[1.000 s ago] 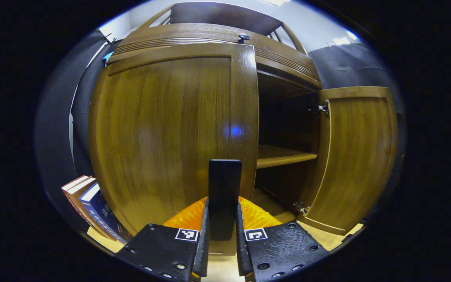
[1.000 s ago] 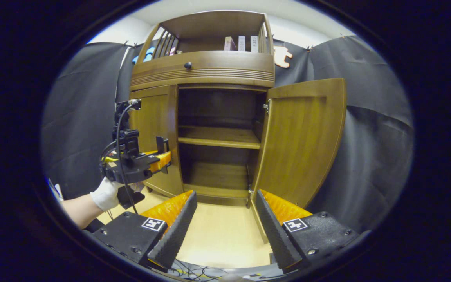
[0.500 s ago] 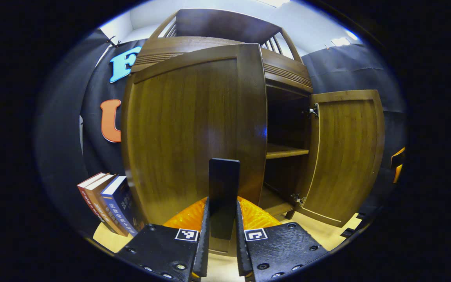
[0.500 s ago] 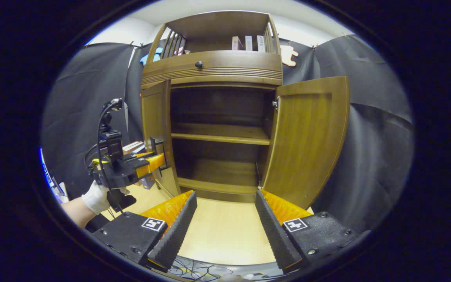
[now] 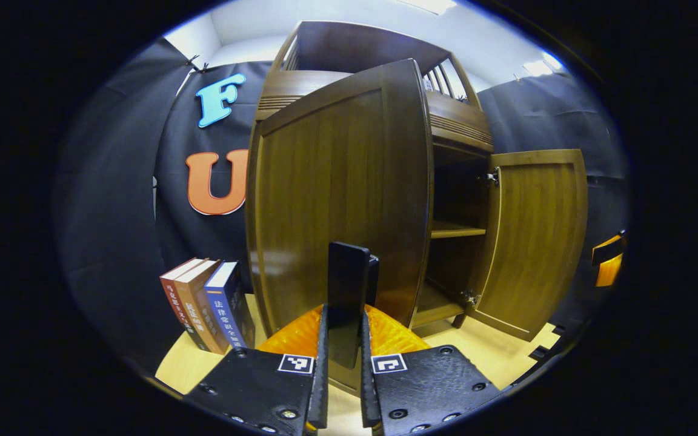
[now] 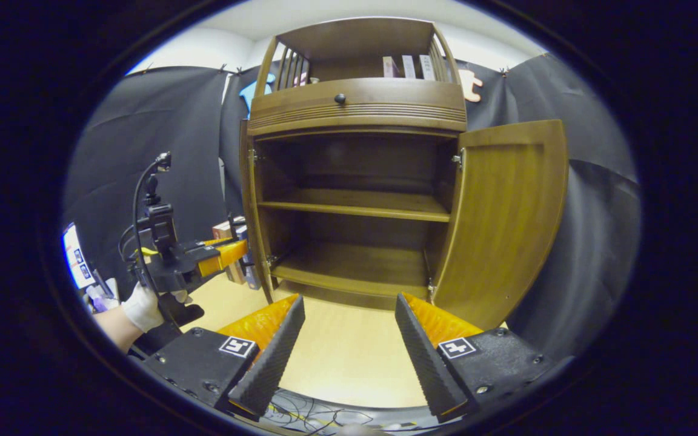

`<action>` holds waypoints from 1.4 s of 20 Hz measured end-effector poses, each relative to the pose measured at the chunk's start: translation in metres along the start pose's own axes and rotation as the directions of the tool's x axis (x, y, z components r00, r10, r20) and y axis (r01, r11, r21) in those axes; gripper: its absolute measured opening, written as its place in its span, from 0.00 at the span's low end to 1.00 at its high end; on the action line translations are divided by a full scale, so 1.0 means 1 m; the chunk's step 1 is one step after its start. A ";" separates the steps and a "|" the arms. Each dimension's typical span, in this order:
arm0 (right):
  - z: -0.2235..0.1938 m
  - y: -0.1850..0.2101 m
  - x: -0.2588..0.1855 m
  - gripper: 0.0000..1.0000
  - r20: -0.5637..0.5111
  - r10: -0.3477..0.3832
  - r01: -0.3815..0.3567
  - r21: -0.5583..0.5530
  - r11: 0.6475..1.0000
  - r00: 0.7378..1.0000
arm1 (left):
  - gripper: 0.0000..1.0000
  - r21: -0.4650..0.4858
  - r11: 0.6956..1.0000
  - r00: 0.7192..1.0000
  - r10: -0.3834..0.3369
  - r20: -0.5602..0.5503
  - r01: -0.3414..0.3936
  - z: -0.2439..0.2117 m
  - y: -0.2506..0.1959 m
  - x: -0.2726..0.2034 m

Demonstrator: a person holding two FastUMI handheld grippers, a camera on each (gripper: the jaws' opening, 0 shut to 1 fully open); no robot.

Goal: Open the right door of the double-door shoe cabinet with the right hand, and open the left door with the left hand.

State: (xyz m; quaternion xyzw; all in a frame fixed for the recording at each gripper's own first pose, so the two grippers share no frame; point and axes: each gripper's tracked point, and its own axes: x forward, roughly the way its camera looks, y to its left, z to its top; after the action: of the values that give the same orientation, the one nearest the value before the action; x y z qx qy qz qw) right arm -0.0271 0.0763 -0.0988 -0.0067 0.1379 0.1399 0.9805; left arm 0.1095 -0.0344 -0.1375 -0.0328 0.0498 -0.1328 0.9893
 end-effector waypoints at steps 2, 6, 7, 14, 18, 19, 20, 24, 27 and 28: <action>0.000 0.004 -0.002 0.95 0.004 0.011 -0.011 -0.001 1.000 1.000 | 0.22 0.007 1.000 1.000 0.023 0.001 -0.023 -0.002 0.009 -0.006; -0.001 0.005 0.000 0.95 0.007 0.024 -0.024 0.008 1.000 1.000 | 0.14 0.006 0.997 0.998 0.071 -0.003 -0.071 -0.004 0.028 -0.017; -0.003 0.006 0.000 0.98 0.002 0.029 -0.029 0.012 1.000 1.000 | 0.14 -0.006 0.995 0.995 0.095 0.005 -0.095 -0.003 0.036 -0.028; -0.013 0.020 0.005 0.95 -0.014 0.066 -0.066 0.025 0.998 0.998 | 0.00 -0.017 0.980 0.980 0.198 0.006 -0.197 -0.005 0.092 -0.049; -0.013 0.028 0.010 0.95 -0.016 0.089 -0.088 0.023 0.996 0.996 | 0.00 -0.021 0.976 0.976 0.218 0.014 -0.218 -0.005 0.118 -0.054; -0.012 0.029 0.012 0.95 -0.016 0.093 -0.093 0.022 0.995 0.996 | 0.00 -0.028 0.976 0.976 0.218 0.016 -0.217 -0.005 0.123 -0.056; -0.013 0.031 0.012 0.95 -0.016 0.096 -0.095 0.021 0.995 0.995 | 0.00 -0.038 0.977 0.977 0.211 0.022 -0.210 -0.003 0.124 -0.057; -0.013 0.032 0.017 0.95 -0.020 0.100 -0.100 0.023 0.995 0.995 | 0.00 0.001 0.985 0.985 0.174 0.018 -0.174 -0.004 0.134 -0.057; -0.012 0.034 0.023 0.95 -0.027 0.107 -0.106 0.027 0.994 0.994 | 0.00 0.013 0.989 0.989 0.146 0.010 -0.146 -0.004 0.141 -0.057; -0.012 0.035 0.025 0.95 -0.028 0.110 -0.109 0.025 0.994 0.994 | 0.00 0.013 0.991 0.991 0.133 0.008 -0.133 -0.005 0.143 -0.057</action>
State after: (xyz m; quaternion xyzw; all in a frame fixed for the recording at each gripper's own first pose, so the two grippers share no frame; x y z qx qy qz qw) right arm -0.0166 0.1164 -0.1162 0.0105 0.1541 0.1919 0.9692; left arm 0.0915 0.1186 -0.1481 -0.0234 0.0474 -0.0669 0.9964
